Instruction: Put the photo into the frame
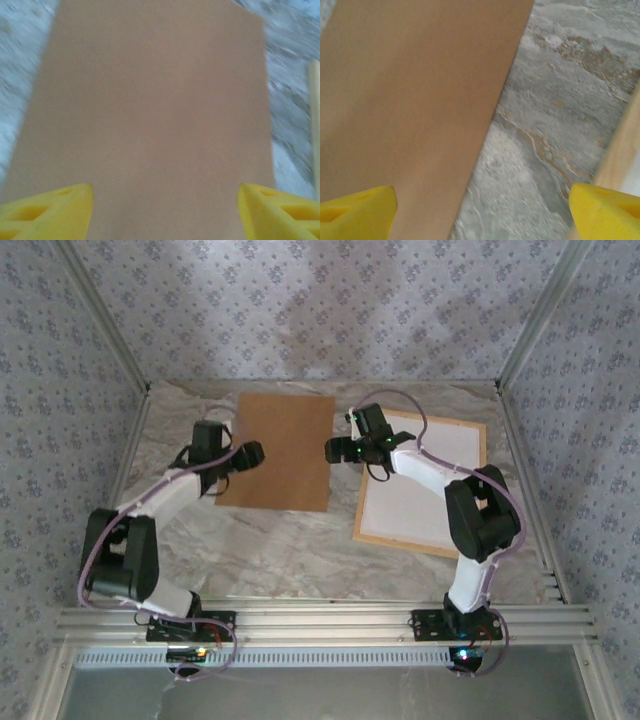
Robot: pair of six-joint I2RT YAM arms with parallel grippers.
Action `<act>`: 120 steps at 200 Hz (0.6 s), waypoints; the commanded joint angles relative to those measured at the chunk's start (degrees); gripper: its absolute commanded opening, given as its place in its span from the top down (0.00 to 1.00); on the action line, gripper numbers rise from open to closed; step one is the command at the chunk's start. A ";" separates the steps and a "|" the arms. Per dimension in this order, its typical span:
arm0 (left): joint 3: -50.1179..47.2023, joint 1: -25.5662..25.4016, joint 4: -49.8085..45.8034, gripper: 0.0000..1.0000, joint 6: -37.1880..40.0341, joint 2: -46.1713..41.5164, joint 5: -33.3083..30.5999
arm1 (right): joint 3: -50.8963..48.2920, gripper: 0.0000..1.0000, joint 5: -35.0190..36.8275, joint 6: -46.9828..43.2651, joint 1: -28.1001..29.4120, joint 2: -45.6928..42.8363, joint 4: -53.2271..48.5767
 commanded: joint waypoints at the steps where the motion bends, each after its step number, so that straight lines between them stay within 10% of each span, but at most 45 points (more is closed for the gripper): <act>1: 9.93 4.38 -6.04 0.23 3.74 8.21 -0.79 | 4.04 0.10 -1.85 9.05 -0.25 4.29 1.71; 120: 42.44 10.06 -26.02 0.28 11.57 38.34 8.27 | 23.48 0.21 -5.53 17.39 -0.50 23.94 -6.12</act>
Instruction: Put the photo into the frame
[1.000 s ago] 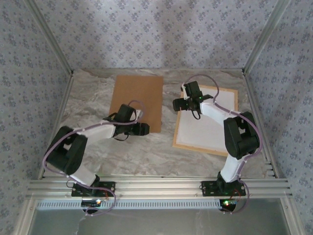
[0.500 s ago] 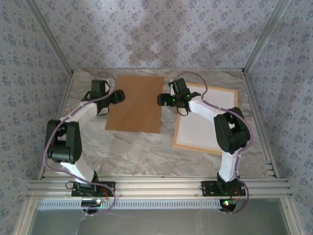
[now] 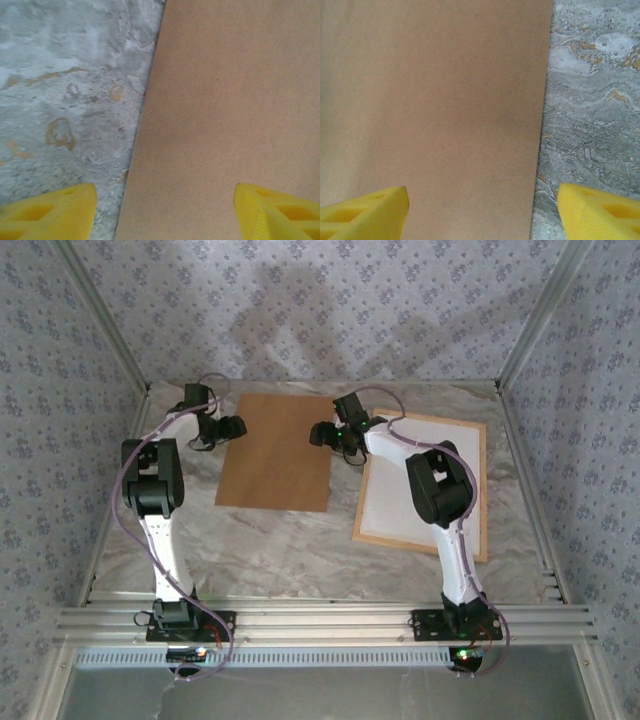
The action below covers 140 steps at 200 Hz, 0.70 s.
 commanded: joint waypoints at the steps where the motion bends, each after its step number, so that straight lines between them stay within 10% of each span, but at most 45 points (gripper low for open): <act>1: 3.80 -0.02 -5.49 0.28 2.55 2.04 1.44 | 2.51 0.21 -1.27 1.94 -0.32 2.58 -3.04; 140: 1.49 -2.62 -6.15 0.33 1.91 2.48 8.12 | 3.96 0.31 -9.28 5.45 -0.29 6.67 -1.33</act>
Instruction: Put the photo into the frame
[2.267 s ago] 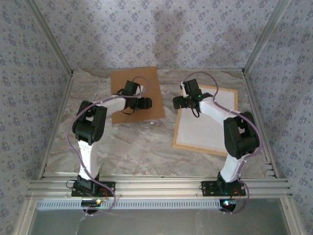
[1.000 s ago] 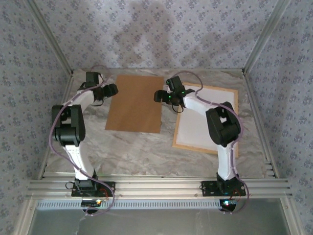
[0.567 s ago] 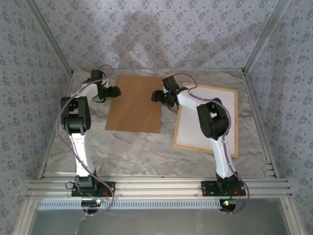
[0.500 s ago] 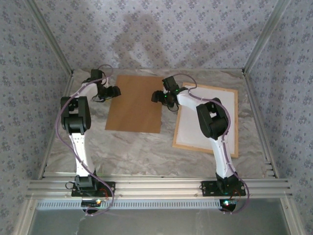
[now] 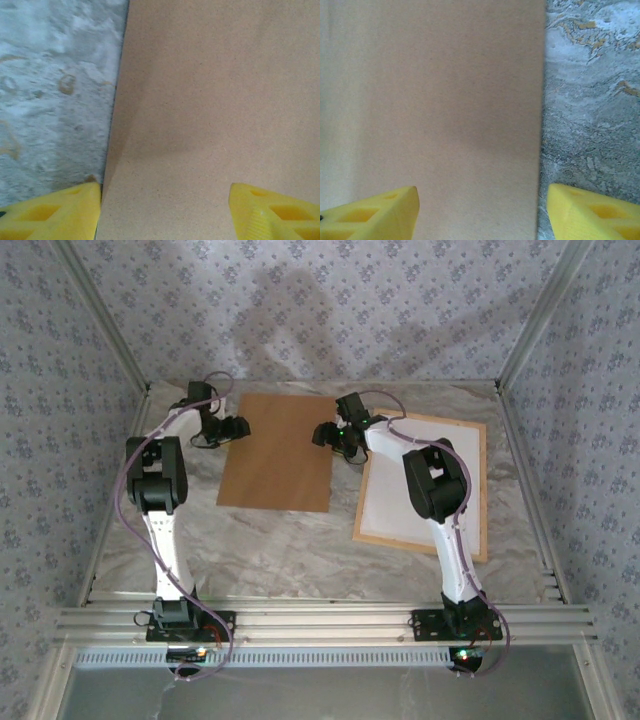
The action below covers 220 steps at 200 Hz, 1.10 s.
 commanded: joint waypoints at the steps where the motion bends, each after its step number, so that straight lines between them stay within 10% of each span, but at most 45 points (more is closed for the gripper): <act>1: -2.86 -1.74 -0.93 0.33 -0.37 -0.44 4.10 | 0.87 0.31 -4.26 1.67 1.00 2.94 0.27; 220: -37.80 -0.71 38.68 0.37 -28.79 -24.17 20.28 | -14.84 0.33 -6.22 7.55 0.84 -8.08 9.50</act>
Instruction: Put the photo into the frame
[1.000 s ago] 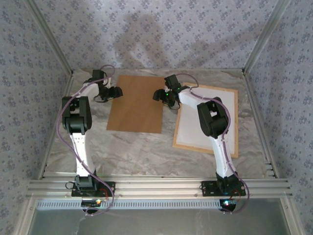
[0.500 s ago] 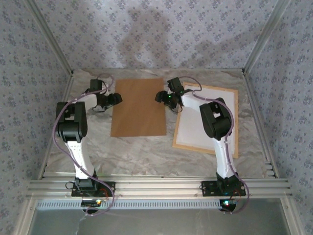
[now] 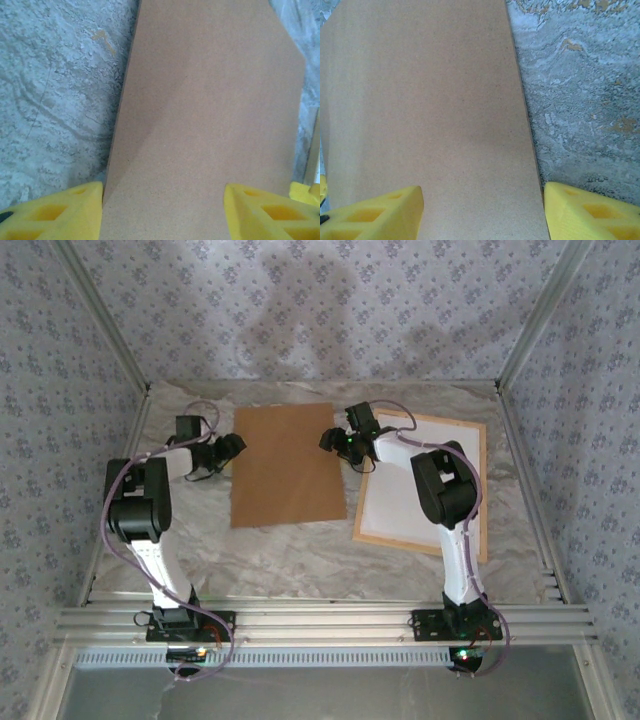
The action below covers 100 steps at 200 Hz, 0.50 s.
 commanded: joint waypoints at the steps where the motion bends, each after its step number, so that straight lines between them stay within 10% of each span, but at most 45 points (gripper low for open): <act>1: -1.28 -2.43 7.43 0.37 -6.21 -4.42 12.37 | -1.54 0.33 -5.39 2.50 1.66 -1.38 -0.40; 100: -7.67 -2.33 17.09 0.38 -19.42 -13.57 13.71 | -3.63 0.29 -7.30 5.40 1.43 -2.89 3.52</act>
